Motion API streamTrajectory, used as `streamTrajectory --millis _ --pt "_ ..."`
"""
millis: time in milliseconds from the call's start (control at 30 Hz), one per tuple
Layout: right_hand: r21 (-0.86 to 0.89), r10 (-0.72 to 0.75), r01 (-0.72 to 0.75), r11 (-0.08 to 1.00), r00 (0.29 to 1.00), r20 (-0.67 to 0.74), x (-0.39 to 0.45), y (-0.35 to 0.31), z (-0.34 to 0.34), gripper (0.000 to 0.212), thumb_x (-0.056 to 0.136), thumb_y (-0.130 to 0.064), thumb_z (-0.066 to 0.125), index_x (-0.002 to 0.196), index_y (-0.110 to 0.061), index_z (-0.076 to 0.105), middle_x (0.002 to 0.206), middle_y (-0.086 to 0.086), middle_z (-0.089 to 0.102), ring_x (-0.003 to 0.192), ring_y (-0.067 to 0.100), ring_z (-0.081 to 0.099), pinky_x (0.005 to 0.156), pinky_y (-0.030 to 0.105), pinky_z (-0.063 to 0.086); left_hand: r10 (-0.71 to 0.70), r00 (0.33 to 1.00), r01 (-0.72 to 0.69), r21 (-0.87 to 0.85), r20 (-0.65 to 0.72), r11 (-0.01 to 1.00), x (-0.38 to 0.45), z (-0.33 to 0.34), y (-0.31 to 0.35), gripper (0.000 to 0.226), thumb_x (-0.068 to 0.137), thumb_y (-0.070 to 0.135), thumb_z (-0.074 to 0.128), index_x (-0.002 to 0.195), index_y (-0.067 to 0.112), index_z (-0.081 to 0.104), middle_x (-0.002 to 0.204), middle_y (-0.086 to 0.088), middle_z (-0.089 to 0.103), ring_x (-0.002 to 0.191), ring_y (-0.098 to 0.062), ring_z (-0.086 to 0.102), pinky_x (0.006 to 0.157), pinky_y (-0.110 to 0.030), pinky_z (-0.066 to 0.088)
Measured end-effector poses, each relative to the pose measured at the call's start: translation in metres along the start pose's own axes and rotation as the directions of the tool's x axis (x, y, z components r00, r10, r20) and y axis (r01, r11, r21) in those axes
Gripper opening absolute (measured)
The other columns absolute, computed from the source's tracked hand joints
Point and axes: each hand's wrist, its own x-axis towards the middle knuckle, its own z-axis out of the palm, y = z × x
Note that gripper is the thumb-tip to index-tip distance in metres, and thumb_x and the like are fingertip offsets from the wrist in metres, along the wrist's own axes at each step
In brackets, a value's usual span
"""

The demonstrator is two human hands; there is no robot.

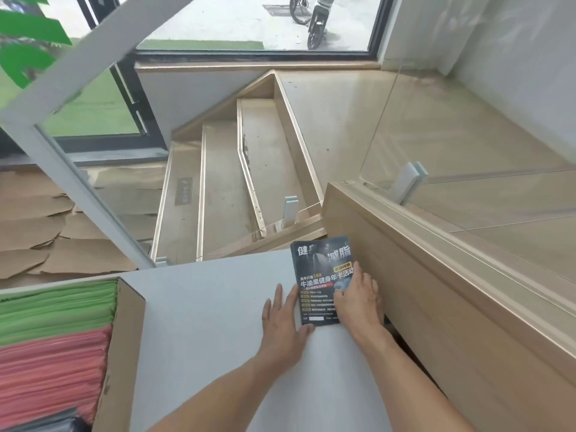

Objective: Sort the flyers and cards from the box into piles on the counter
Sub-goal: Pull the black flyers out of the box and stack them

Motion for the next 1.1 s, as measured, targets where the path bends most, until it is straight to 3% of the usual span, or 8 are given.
streamTrajectory --millis 267,433,600,667,800,867,967,1100 --pt "-0.164 0.055 -0.031 0.986 0.988 0.144 0.013 -0.009 -0.006 0.079 0.089 -0.025 0.056 0.155 -0.008 0.015 0.146 0.012 0.037 0.133 0.029 0.035 0.104 0.042 0.037 0.075 0.997 -0.074 0.027 -0.021 0.997 0.004 0.003 -0.01 0.074 0.097 0.03 0.06 0.158 0.03 0.018 0.16 0.021 0.017 0.142 0.013 -0.022 0.115 -0.017 -0.021" --pt "-0.191 -0.025 0.067 0.979 0.976 0.215 0.03 -0.036 -0.016 0.085 0.089 -0.024 0.058 0.158 -0.017 0.009 0.162 0.009 0.013 0.143 0.034 0.022 0.111 0.052 0.032 0.032 0.999 -0.033 -0.045 -0.027 0.998 0.003 -0.001 -0.006 0.083 0.091 0.037 0.071 0.155 0.036 0.018 0.146 0.031 0.001 0.125 0.027 -0.034 0.116 -0.018 -0.019" --pt "-0.141 -0.13 0.181 0.973 0.941 0.311 0.075 -0.067 -0.018 0.071 0.098 -0.03 0.044 0.158 -0.036 0.007 0.167 -0.003 -0.012 0.152 0.037 -0.01 0.117 0.068 0.009 -0.08 0.995 0.07 -0.181 -0.052 0.981 0.002 -0.006 0.003 0.082 0.09 0.033 0.072 0.154 0.038 0.02 0.153 0.029 0.004 0.14 0.006 -0.014 0.12 -0.024 -0.01" --pt "-0.162 -0.114 0.193 0.968 0.908 0.404 0.091 -0.07 -0.017 0.067 0.097 -0.031 0.043 0.157 -0.038 0.013 0.167 -0.002 -0.008 0.151 0.038 -0.01 0.115 0.07 0.009 -0.063 0.997 0.053 -0.197 -0.044 0.979 0.002 -0.008 0.007 0.078 0.092 0.027 0.071 0.15 0.039 0.021 0.136 0.041 0.0 0.133 0.011 -0.014 0.119 -0.022 -0.01" --pt "-0.149 -0.122 0.216 0.965 0.873 0.473 0.105 -0.073 -0.012 0.054 0.091 -0.033 0.042 0.145 -0.036 0.041 0.15 0.004 0.034 0.138 0.033 0.02 0.111 0.057 0.03 -0.002 0.996 -0.016 -0.203 -0.085 0.979 0.005 -0.002 0.002 0.073 0.089 0.027 0.074 0.138 0.05 0.024 0.142 0.036 0.014 0.124 0.031 -0.028 0.118 -0.019 -0.013" --pt "-0.159 -0.13 0.224 0.962 0.881 0.454 0.107 -0.075 -0.01 0.052 0.09 -0.035 0.046 0.142 -0.035 0.045 0.143 0.005 0.04 0.133 0.031 0.025 0.108 0.055 0.034 -0.005 0.997 -0.009 -0.185 -0.078 0.983 0.007 0.002 -0.003 0.073 0.087 0.029 0.075 0.133 0.053 0.024 0.145 0.036 0.023 0.132 0.027 -0.024 0.122 -0.024 -0.012" --pt "-0.212 -0.143 0.254 0.944 0.891 0.43 0.107 -0.075 -0.009 0.051 0.089 -0.041 0.051 0.14 -0.036 0.046 0.14 0.004 0.042 0.132 0.029 0.027 0.102 0.055 0.037 -0.011 0.995 -0.005 -0.157 -0.101 0.988 0.01 0.01 -0.01 0.076 0.086 0.037 0.073 0.143 0.052 0.025 0.158 0.02 0.032 0.147 0.01 -0.016 0.123 -0.028 -0.011" --pt "-0.247 -0.16 0.282 0.927 0.893 0.421 0.107 -0.074 -0.009 0.05 0.09 -0.043 0.051 0.139 -0.037 0.045 0.141 0.005 0.042 0.132 0.029 0.028 0.102 0.056 0.037 -0.022 0.994 0.005 -0.158 -0.106 0.987 0.011 0.014 -0.015 0.078 0.085 0.04 0.072 0.151 0.04 0.03 0.16 0.015 0.033 0.148 0.009 -0.015 0.123 -0.028 -0.01"
